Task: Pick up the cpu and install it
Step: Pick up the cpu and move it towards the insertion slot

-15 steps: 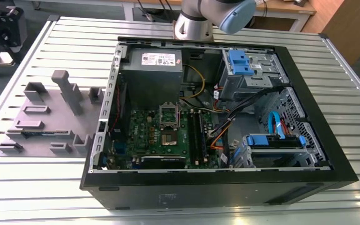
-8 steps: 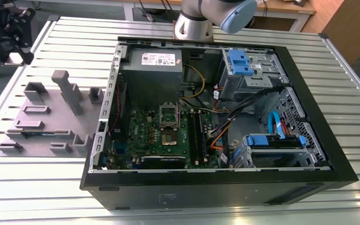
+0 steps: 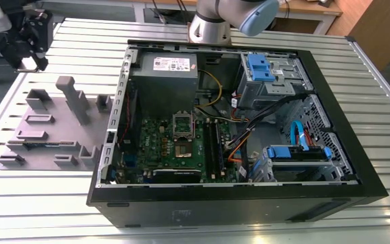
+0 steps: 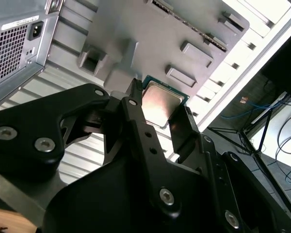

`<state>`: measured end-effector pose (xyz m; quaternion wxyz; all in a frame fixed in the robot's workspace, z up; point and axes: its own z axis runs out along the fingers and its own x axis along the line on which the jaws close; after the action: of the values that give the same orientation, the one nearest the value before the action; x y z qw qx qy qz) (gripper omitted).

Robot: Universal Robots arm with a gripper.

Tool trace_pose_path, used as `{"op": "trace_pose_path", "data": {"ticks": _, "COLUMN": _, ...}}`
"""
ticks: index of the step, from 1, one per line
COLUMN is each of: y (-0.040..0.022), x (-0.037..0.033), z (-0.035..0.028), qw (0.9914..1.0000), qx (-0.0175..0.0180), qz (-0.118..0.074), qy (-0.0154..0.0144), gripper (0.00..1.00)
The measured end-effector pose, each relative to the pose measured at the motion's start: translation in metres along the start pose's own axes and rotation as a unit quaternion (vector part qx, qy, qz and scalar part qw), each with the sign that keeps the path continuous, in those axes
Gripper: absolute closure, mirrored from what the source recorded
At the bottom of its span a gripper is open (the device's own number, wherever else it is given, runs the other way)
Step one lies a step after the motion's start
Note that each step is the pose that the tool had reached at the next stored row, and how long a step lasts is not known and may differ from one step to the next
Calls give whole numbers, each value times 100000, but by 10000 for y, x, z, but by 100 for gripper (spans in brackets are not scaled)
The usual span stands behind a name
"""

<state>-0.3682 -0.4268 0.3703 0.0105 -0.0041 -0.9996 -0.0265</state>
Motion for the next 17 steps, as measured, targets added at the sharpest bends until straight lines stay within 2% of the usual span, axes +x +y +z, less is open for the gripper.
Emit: {"op": "trace_pose_path", "data": {"ticks": 17, "y": 11, "x": -325, "z": 6, "qw": 100000, "qx": 2, "qz": -1, "qy": 0, "gripper": 53}}
